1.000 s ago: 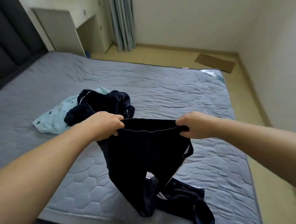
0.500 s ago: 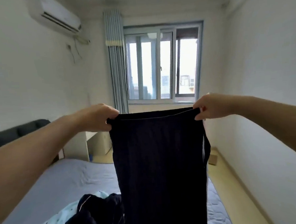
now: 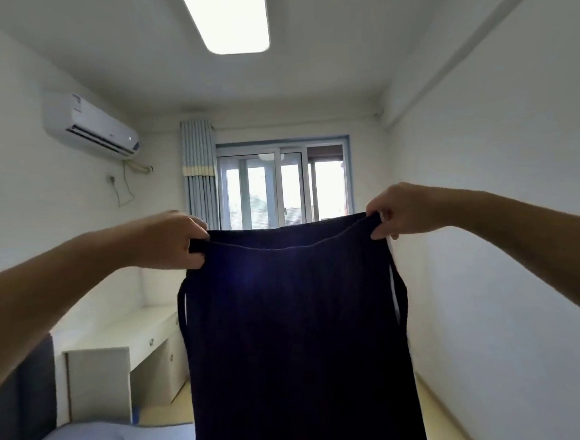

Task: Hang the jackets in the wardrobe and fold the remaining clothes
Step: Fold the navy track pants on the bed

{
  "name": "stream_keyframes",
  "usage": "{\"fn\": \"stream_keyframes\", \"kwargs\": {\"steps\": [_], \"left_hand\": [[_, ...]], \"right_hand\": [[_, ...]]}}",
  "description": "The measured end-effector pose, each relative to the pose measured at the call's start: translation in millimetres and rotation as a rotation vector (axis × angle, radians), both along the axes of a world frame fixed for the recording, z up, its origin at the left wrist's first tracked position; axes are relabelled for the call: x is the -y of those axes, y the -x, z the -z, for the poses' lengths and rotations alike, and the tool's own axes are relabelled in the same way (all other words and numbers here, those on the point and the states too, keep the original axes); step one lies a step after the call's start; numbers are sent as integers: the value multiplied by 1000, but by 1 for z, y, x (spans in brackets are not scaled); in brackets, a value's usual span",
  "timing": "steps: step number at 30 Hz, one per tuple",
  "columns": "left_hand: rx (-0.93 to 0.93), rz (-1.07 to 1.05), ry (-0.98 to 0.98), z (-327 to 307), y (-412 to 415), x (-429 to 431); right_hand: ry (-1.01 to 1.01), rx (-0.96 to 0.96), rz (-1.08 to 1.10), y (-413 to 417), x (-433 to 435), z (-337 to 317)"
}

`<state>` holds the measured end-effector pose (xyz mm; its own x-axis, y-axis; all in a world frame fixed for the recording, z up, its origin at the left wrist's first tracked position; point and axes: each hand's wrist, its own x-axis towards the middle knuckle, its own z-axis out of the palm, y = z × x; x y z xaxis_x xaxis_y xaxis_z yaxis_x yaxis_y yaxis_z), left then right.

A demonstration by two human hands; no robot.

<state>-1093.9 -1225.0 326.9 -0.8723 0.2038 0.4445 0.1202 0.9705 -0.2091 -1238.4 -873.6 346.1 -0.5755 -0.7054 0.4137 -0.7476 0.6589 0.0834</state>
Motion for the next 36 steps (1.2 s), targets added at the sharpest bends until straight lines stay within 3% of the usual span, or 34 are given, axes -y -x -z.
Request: {"fn": "stream_keyframes", "kwargs": {"steps": [5, 8, 11, 16, 19, 25, 34, 36], "left_hand": [[110, -95, -123, 8, 12, -8], [5, 34, -547, 18, 17, -8], [35, 158, -1001, 38, 20, -10], [-88, 1, -1521, 105, 43, -25], [-116, 17, -1715, 156, 44, -51], [-96, 44, -1718, 223, 34, -90], [-198, 29, -1501, 259, 30, -115], [-111, 61, -1464, 264, 27, -111]], "right_hand": [[8, 276, 22, 7, 2, 21], [402, 518, -132, 9, 1, 38], [733, 695, -170, 12, 6, 63], [1087, 985, -8, 11, 34, 133], [1211, 1068, -23, -7, 53, 178], [1227, 941, -69, -38, 82, 244], [878, 614, -39, -49, 112, 281], [818, 570, -65, -52, 111, 286]]}}
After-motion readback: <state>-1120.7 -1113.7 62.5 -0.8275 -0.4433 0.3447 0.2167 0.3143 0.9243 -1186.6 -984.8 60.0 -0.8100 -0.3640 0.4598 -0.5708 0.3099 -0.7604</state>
